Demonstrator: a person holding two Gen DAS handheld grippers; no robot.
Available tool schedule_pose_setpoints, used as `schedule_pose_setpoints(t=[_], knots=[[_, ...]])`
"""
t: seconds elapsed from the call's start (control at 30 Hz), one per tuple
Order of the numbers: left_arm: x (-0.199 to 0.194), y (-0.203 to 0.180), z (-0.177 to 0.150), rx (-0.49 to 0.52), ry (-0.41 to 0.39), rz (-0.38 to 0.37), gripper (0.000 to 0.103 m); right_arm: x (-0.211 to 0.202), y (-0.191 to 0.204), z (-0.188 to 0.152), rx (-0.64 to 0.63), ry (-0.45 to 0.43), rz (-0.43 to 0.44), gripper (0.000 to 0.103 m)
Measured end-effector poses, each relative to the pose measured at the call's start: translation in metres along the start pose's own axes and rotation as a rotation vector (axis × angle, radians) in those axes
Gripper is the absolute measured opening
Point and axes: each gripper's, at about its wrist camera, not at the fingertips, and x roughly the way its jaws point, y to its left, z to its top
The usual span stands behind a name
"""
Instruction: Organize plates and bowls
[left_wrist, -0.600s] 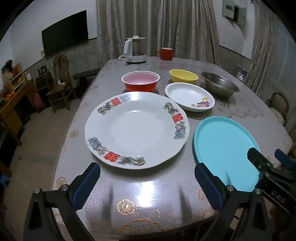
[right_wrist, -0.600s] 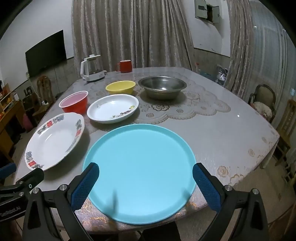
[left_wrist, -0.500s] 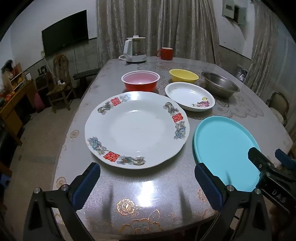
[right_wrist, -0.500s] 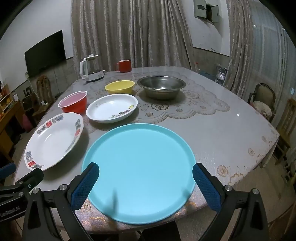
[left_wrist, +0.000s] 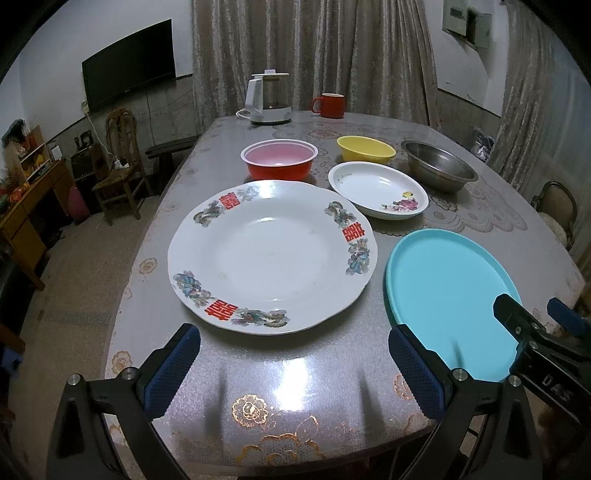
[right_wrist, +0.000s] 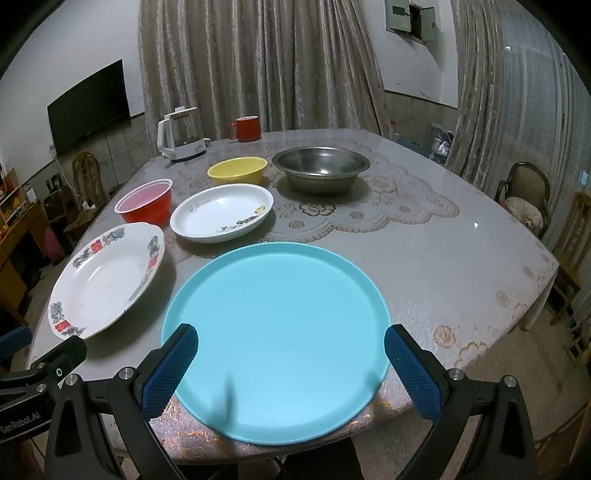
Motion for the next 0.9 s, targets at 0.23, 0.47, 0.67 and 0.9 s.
schedule_pose_setpoints(t=[0.23, 0.47, 0.67, 0.9], knots=[[0.0017, 0.0, 0.0007, -0.01, -0.004, -0.009, 0.103, 0.0006, -0.0018, -0.0009, 0.005, 0.004, -0.006, 0.103], [0.0015, -0.0016, 0.0014, -0.018, -0.015, -0.021, 0.103, 0.0004, -0.0018, -0.0004, 0.007, 0.003, -0.002, 0.103], [0.0024, -0.0026, 0.0004, -0.04, -0.018, -0.059, 0.103, 0.0011, -0.0021, 0.0, 0.009, 0.005, -0.004, 0.103], [0.0024, -0.0041, 0.0004, -0.03, -0.025, -0.051, 0.103, 0.0005, -0.0042, 0.0007, 0.013, 0.004, -0.006, 0.103]])
